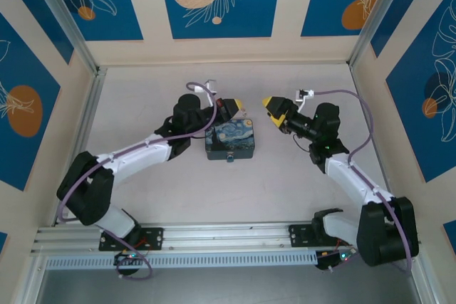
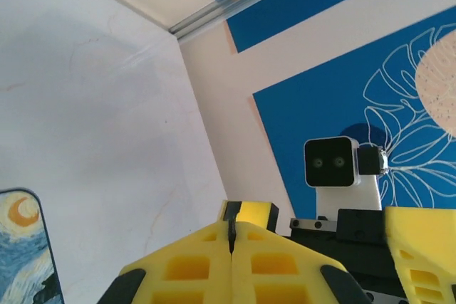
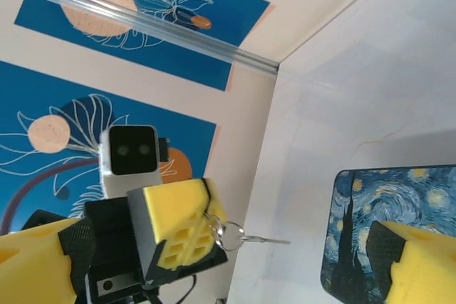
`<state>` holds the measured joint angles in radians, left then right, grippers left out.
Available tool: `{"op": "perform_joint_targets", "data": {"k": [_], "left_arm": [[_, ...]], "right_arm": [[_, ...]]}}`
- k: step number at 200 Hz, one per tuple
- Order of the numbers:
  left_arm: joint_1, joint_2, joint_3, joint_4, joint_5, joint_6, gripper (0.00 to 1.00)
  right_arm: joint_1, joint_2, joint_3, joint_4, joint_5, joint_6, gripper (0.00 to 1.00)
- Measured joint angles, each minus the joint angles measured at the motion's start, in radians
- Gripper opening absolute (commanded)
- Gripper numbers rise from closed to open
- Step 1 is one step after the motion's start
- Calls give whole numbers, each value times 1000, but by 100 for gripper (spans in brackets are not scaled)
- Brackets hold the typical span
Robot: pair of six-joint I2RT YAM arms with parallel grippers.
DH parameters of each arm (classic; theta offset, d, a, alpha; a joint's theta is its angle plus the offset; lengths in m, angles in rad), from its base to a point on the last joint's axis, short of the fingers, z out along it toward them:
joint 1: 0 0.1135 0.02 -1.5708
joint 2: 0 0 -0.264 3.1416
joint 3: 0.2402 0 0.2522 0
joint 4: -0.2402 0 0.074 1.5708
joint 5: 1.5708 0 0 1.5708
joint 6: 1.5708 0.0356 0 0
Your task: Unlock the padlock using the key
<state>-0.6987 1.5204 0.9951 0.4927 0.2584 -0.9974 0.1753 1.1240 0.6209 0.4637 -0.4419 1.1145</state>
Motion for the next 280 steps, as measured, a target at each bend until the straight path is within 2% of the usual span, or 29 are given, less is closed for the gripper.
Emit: {"op": "perform_joint_targets", "data": {"k": [24, 67, 85, 127, 138, 148, 159, 211, 280], "left_arm": [[0, -16, 42, -28, 14, 71, 0], [0, -20, 108, -90, 42, 181, 0], [0, -20, 142, -129, 54, 227, 0], [0, -20, 207, -189, 67, 303, 0], [0, -20, 212, -194, 71, 306, 0], [0, -20, 214, -195, 74, 305, 0], [0, -19, 214, -195, 74, 303, 0], [0, -12, 214, -166, 74, 272, 0], [0, 2, 214, -127, 74, 240, 0]], "right_arm": [[-5, -15, 33, -96, 45, -36, 100], [-26, 6, 41, -93, 39, -42, 100], [-27, 37, 48, -11, -1, -26, 90], [-26, 146, 70, 247, -84, 63, 52], [-21, 171, 76, 309, -98, 97, 48], [-16, 191, 86, 353, -104, 110, 39], [-7, 208, 97, 396, -108, 133, 34], [43, 241, 126, 509, -113, 162, 34], [87, 261, 126, 533, -112, 168, 35]]}}
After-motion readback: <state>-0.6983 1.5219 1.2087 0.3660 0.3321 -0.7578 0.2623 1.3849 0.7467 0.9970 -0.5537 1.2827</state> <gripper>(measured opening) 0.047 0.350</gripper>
